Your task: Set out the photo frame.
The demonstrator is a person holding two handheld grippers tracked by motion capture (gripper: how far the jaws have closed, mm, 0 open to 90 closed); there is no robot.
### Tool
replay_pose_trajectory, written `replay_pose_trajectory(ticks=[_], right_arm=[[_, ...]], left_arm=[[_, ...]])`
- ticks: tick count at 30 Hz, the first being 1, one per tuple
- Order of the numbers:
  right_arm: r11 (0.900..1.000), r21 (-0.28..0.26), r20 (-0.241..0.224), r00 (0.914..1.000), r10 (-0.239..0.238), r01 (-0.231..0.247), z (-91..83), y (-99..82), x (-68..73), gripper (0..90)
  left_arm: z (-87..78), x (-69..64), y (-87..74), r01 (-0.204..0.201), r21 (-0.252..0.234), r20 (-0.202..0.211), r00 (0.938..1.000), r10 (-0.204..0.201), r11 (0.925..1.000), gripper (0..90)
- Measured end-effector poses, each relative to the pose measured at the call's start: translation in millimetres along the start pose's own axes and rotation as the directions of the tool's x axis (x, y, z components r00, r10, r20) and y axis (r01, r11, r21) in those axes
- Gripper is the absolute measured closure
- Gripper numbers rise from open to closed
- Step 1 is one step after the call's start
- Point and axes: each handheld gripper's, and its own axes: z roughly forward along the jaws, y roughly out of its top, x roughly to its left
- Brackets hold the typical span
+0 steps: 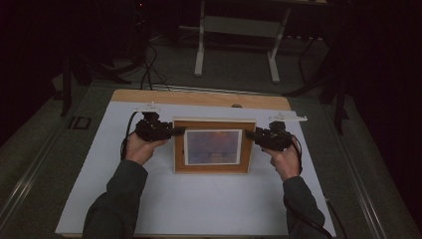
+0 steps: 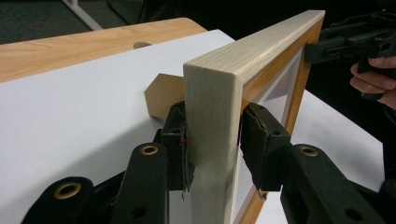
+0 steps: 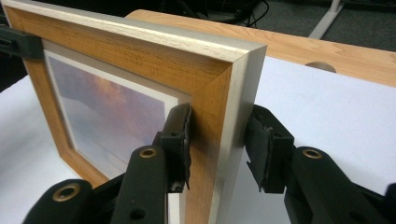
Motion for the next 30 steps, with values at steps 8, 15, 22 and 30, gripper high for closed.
replay_pose_trajectory(ticks=[8,15,22,30], right_arm=[[0.9999,0.01,-0.011,0.9999,0.003,-0.003,-4.2,-2.5,3.0,62.4],[0.9999,0.013,-0.023,0.9997,-0.002,0.003,-3.8,-2.0,2.0,62.0],[0.9995,0.028,-0.011,0.9998,-0.014,0.014,-2.3,-2.2,1.1,53.3],[0.9995,0.02,-0.021,0.9995,-0.022,0.023,0.3,-1.7,1.6,59.1]], left_arm=[[-1.2,1.2,0.0,0.013,0.002,0.001,0.9999,-0.013,0.9999,64.1],[-1.8,0.0,-0.5,0.041,0.003,-0.003,0.9992,-0.041,0.9992,63.3],[-2.9,-0.5,-1.5,0.083,0.003,0.005,0.9965,-0.083,0.9965,62.2],[-4.2,-1.8,-1.3,0.102,0.01,-0.003,0.9948,-0.102,0.9947,62.5]])
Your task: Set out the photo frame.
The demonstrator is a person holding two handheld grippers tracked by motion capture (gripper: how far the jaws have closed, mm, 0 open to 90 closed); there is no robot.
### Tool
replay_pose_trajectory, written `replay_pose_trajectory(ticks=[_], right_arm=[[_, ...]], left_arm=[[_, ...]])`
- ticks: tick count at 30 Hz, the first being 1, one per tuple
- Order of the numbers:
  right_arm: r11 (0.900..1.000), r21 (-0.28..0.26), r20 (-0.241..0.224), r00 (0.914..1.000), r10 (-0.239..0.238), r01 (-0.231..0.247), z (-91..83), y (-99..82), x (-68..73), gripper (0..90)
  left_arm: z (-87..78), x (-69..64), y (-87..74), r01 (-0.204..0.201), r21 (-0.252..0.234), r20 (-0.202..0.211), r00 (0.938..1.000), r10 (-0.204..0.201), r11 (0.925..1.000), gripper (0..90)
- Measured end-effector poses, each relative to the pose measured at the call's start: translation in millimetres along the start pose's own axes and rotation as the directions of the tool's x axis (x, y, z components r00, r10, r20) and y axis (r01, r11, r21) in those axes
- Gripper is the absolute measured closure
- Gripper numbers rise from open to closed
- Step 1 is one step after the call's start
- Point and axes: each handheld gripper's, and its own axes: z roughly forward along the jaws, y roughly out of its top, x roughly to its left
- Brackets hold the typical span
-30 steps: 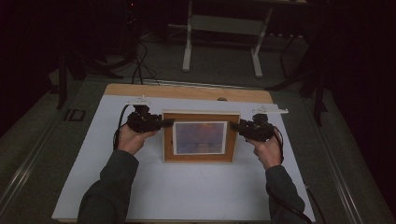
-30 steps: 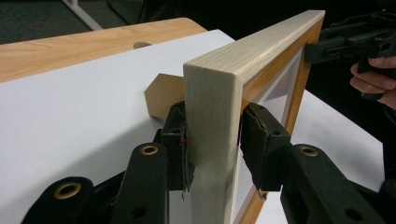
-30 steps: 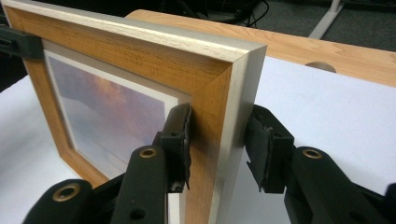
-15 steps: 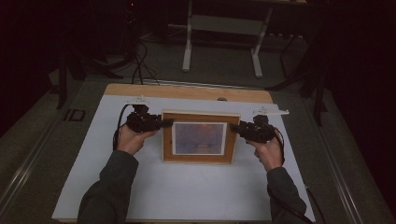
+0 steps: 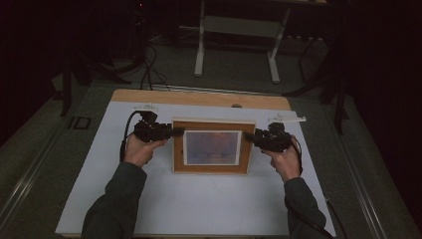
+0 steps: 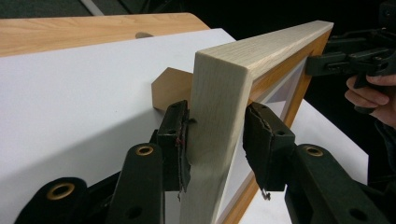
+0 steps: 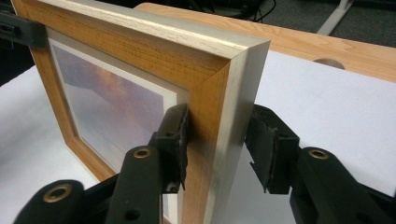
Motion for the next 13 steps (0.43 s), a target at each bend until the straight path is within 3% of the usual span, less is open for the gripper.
replay_pose_trajectory(ticks=[3,4,5,8,13], right_arm=[[1.0,0.001,0.002,1.0,-0.002,0.002,0.1,0.2,0.6,57.9],[1.0,0.001,-0.002,1.0,0.001,-0.001,-0.5,-0.2,0.6,51.1],[1.0,0.001,-0.002,1.0,0.001,-0.001,-0.5,-0.2,0.6,51.1],[0.9999,-0.015,-0.009,1.0,-0.002,0.002,-6.3,-1.7,0.9,44.5],[0.9981,-0.062,-0.015,0.9999,-0.007,0.006,-25.0,-4.9,-1.6,38.2]], left_arm=[[-0.3,1.4,-0.2,0.009,0.003,0.004,1.0,-0.009,1.0,61.9],[-0.2,1.7,-0.3,0.014,0.003,-0.004,0.9999,-0.014,0.9999,56.5],[-0.7,1.9,-0.7,0.014,-0.001,-0.012,0.9998,-0.014,0.9999,56.5],[-4.3,2.0,-2.6,0.02,-0.023,-0.031,0.9993,-0.021,0.9995,45.5],[-19.7,0.8,-6.1,0.021,-0.08,-0.054,0.9982,-0.025,0.9965,40.0]])
